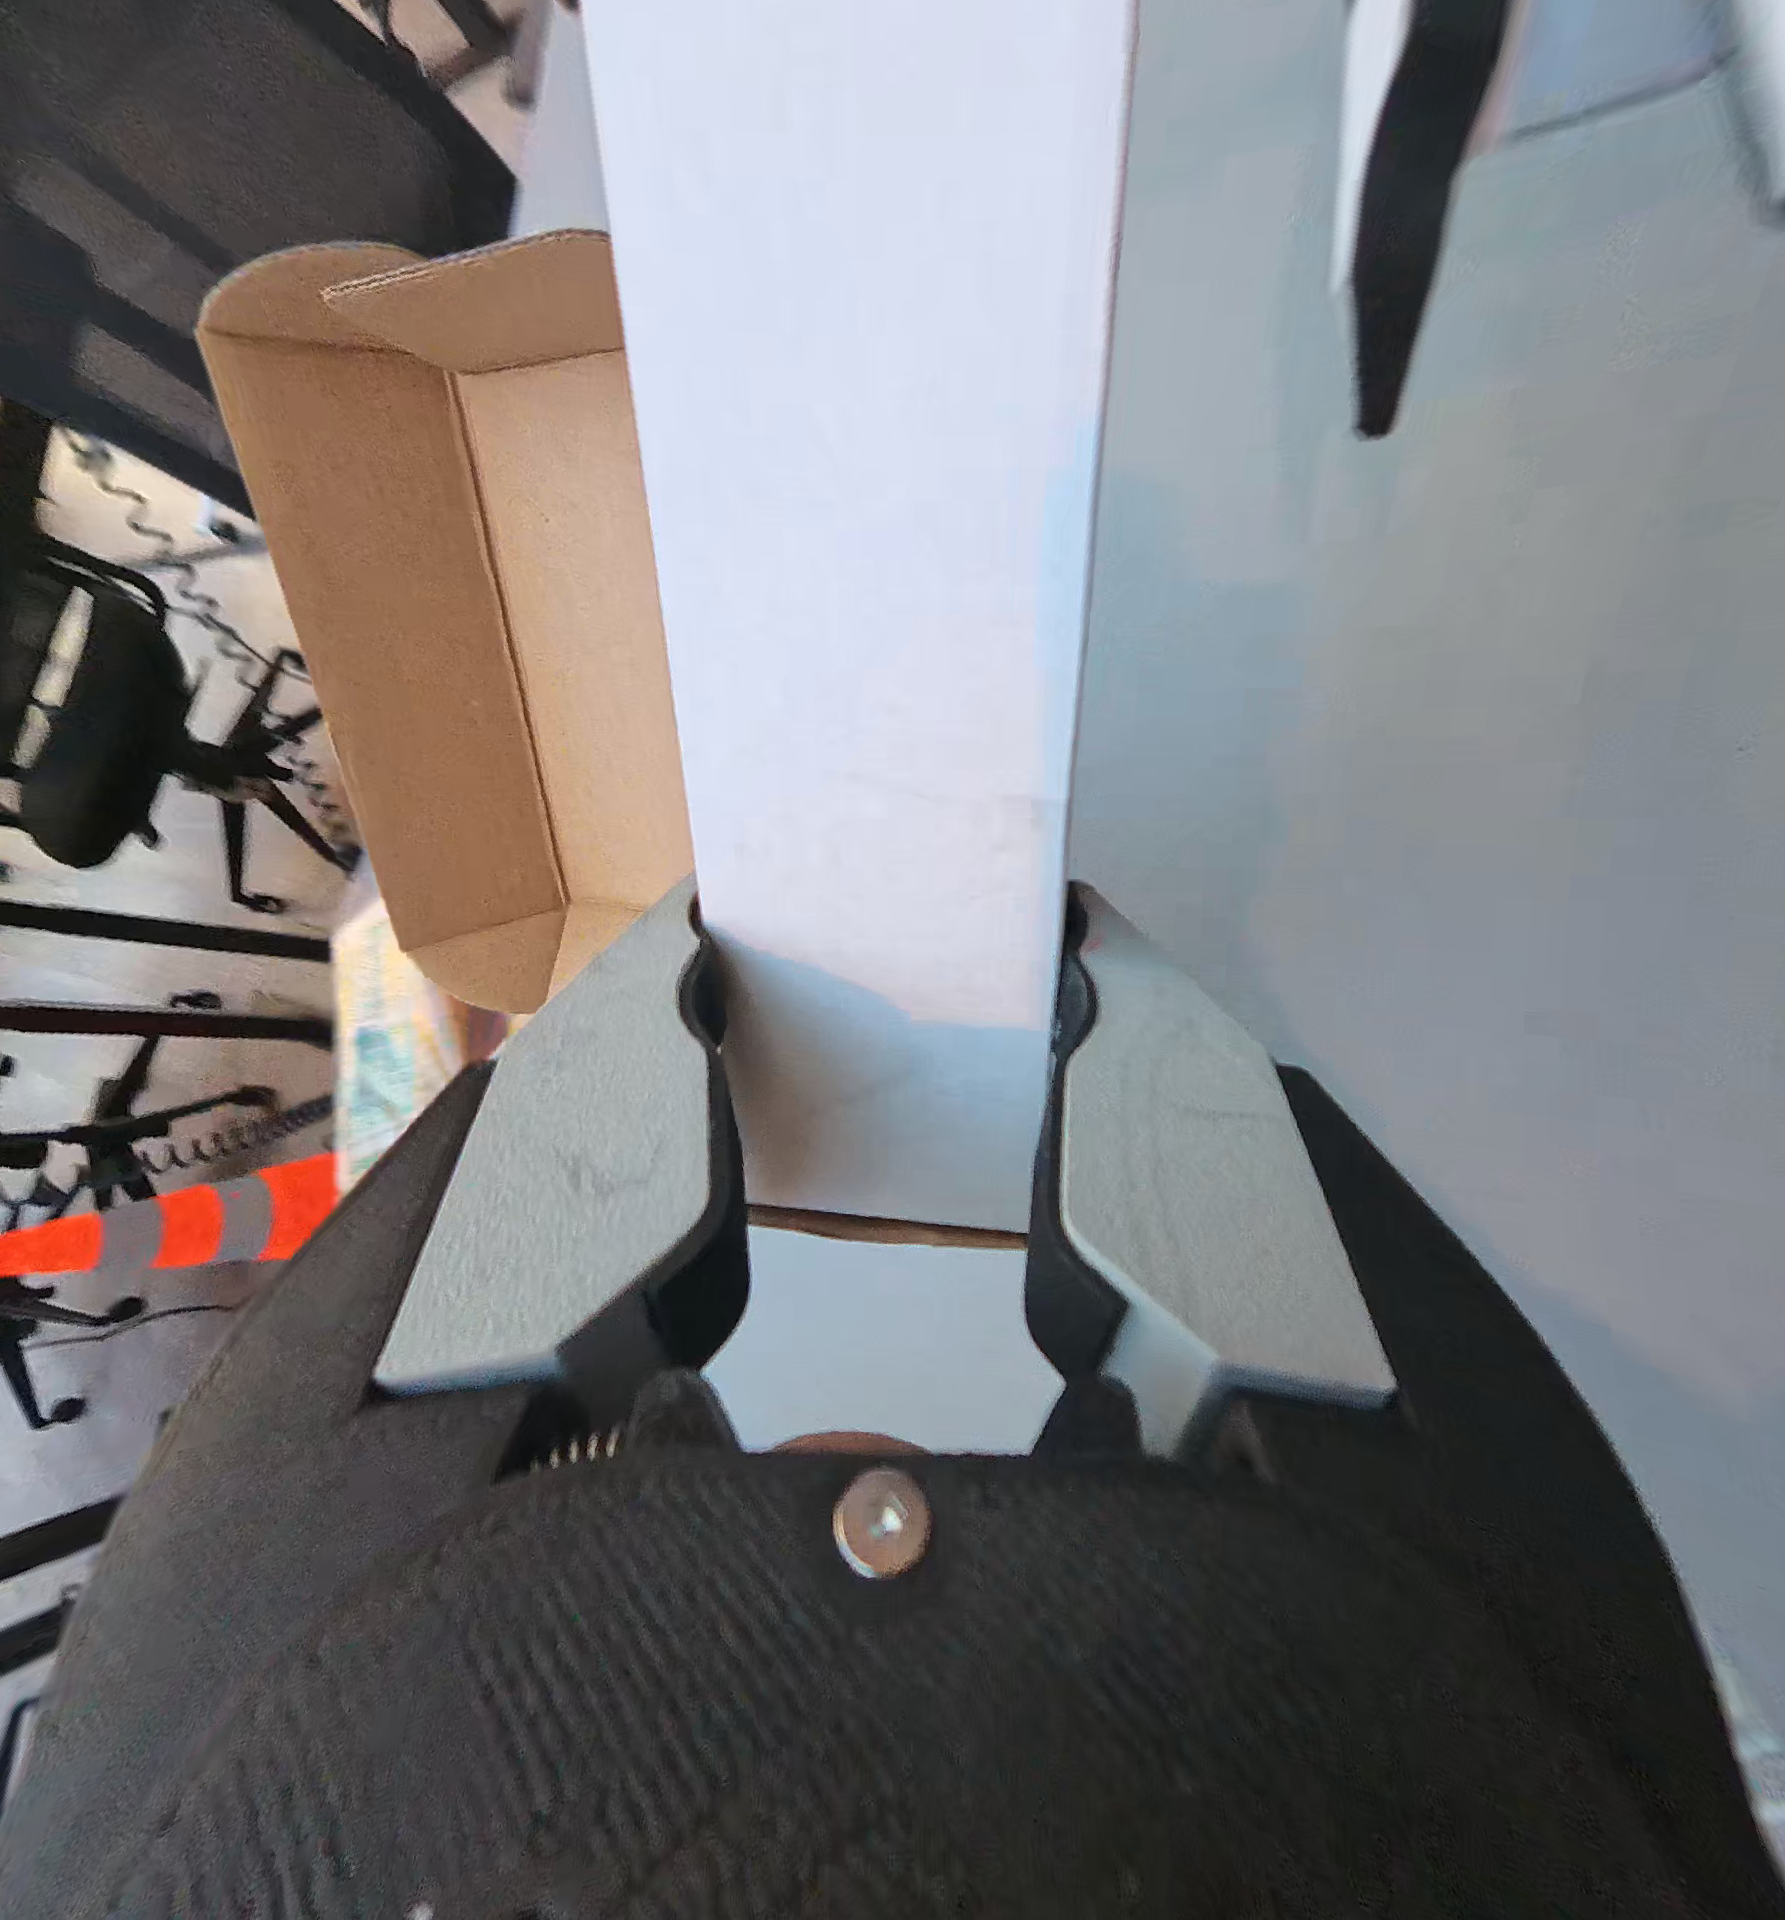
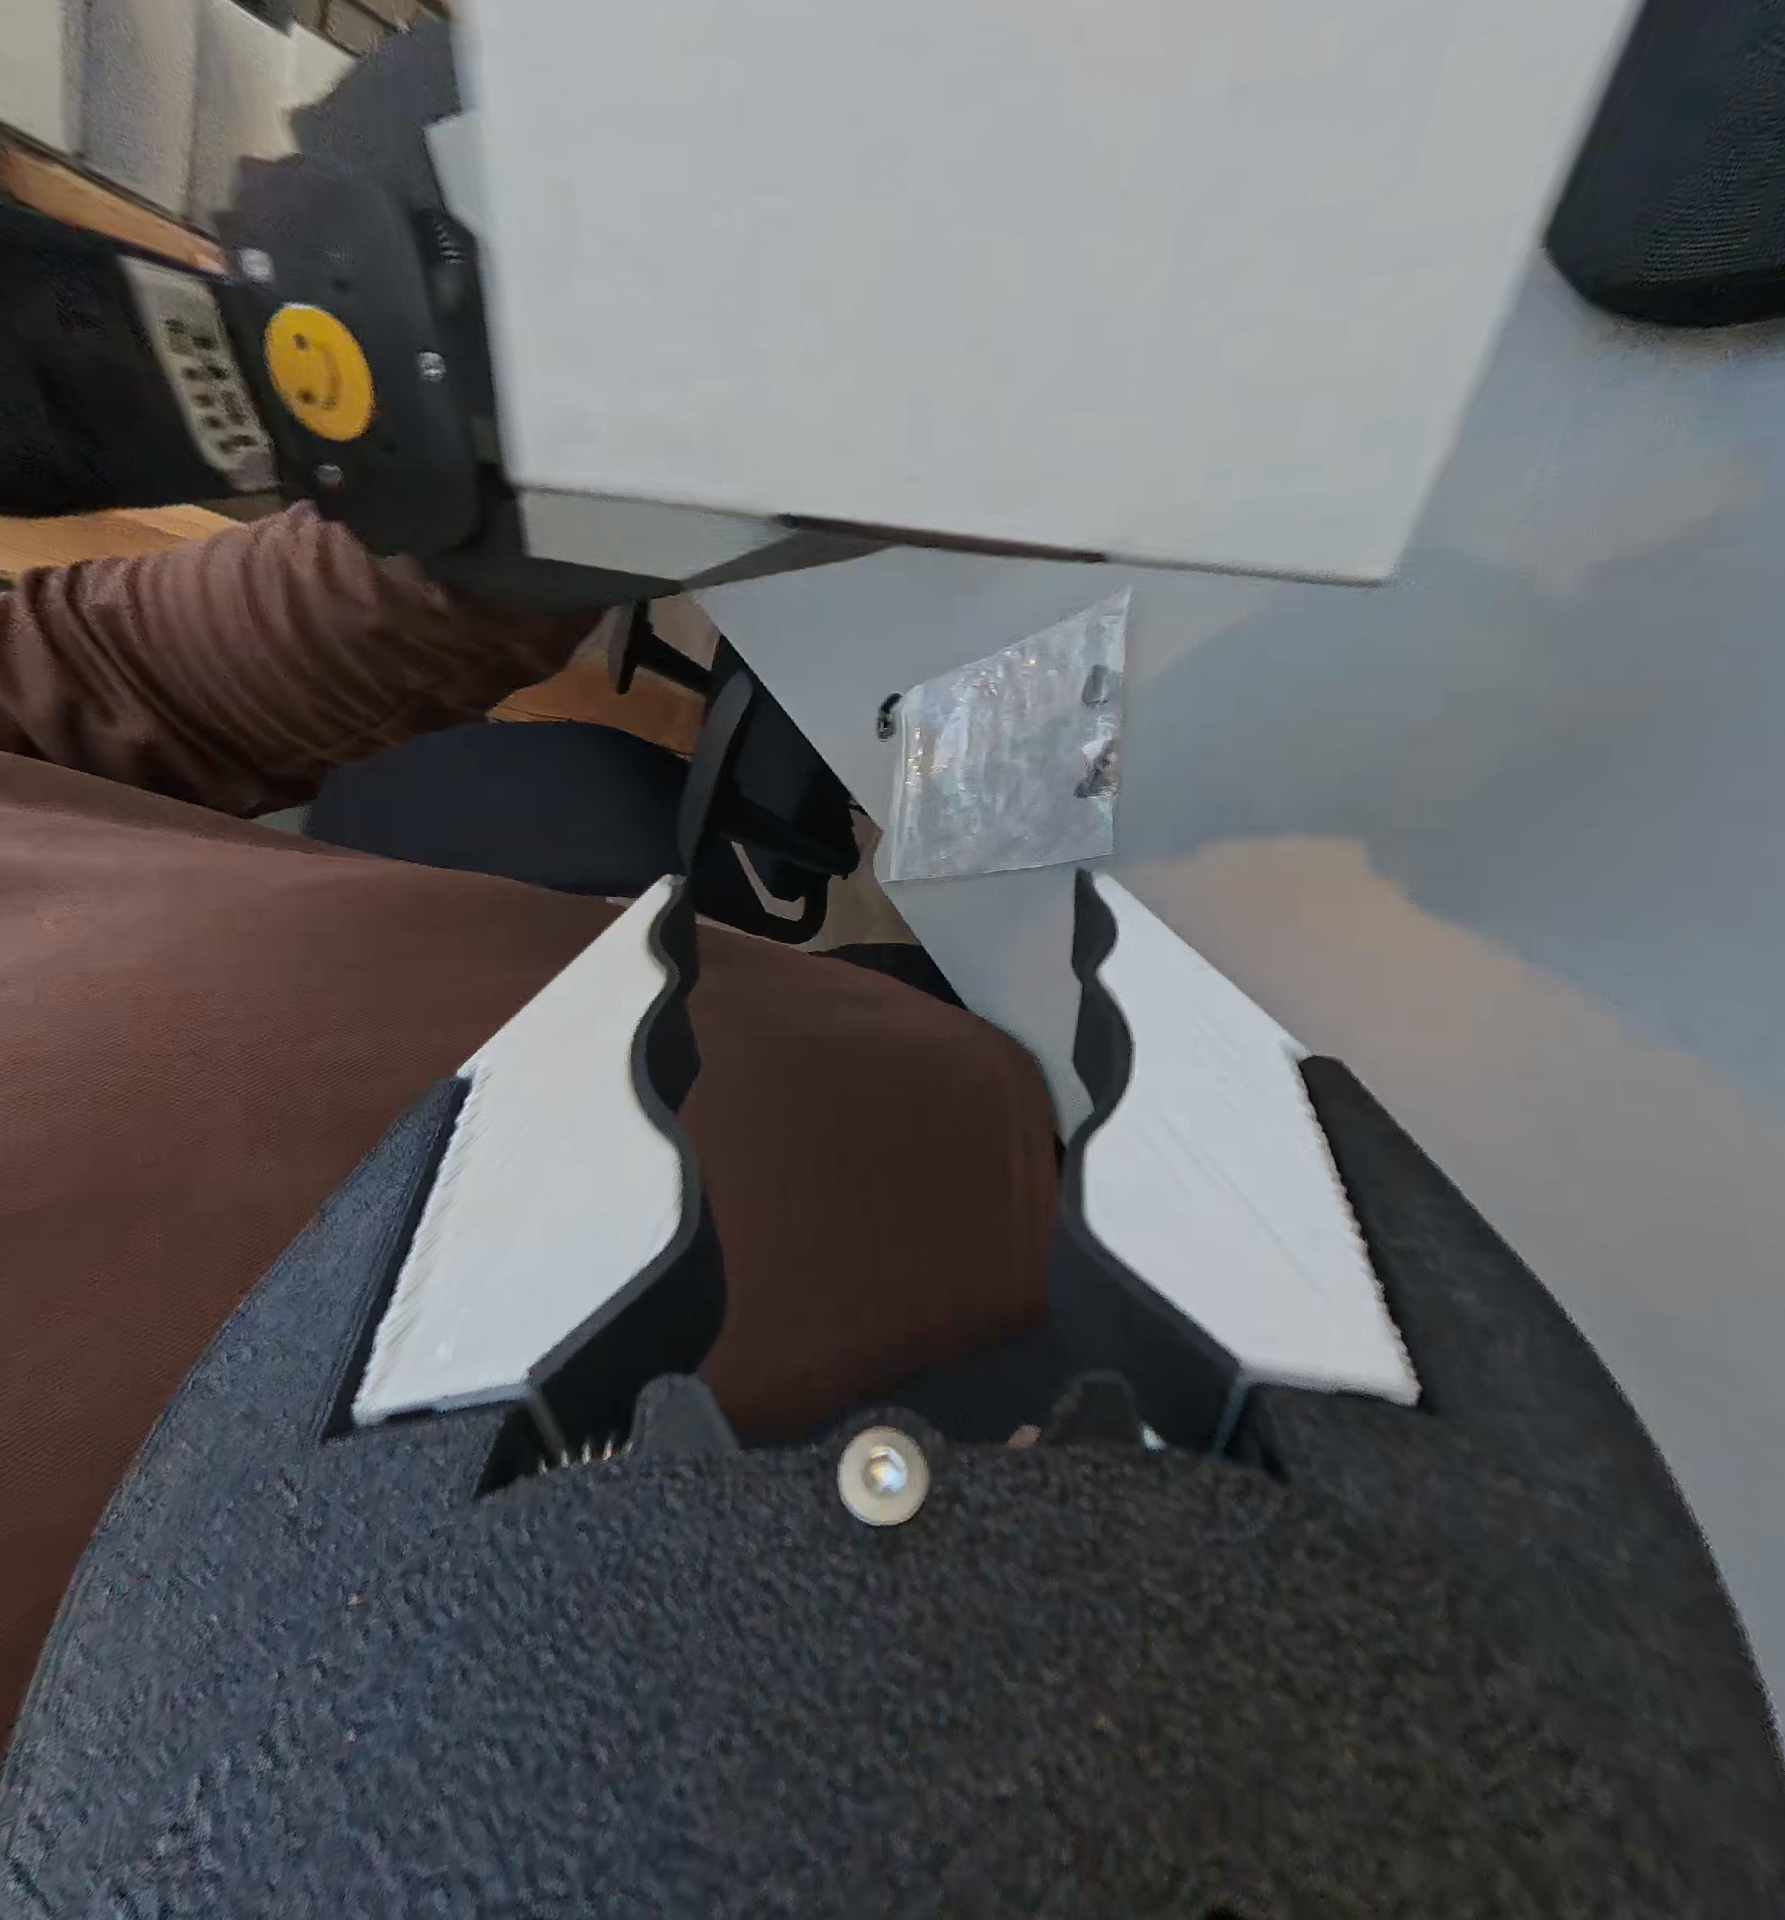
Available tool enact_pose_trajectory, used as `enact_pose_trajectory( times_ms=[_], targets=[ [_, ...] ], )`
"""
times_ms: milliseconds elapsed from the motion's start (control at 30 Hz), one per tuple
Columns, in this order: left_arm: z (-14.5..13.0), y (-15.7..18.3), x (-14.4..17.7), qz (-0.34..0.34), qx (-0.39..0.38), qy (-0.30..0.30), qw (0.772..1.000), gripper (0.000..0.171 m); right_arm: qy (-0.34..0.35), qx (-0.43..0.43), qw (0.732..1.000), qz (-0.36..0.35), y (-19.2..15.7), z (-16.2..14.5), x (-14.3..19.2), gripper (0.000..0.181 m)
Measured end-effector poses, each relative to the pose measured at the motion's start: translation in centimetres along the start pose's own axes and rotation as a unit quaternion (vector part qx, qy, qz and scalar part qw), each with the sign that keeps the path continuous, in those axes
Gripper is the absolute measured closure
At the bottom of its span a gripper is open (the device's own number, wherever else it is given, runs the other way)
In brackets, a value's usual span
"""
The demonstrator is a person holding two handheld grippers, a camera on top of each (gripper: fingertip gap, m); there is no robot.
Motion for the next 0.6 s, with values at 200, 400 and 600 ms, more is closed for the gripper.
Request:
enact_pose_trajectory(
  times_ms=[200,400,600],
  targets=[
    [1.6,-0.4,5.4,0.039,-0.044,0.062,0.996,0.111,0.033,0.01,0.999,-0.029,-4.0,2.8,-1.2,0.112],
    [-1.3,-0.8,8.5,0.069,-0.058,0.075,0.993,0.111,0.034,0.119,0.981,-0.149,-12.0,3.1,-4.6,0.107],
    [-0.5,0.2,16.1,0.099,-0.097,0.149,0.979,0.111,0.066,0.131,0.984,-0.104,-14.0,6.1,-4.5,0.106]
  ],
)
Point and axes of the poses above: each gripper's, where its closed fingertips meet, x back along the fingers, z out of its top, y = z × x across the jaws, the point moved 1 cm from there along x, back along the fingers, and after that the axes turned 14 degrees about -z, right-handed, at the moved point
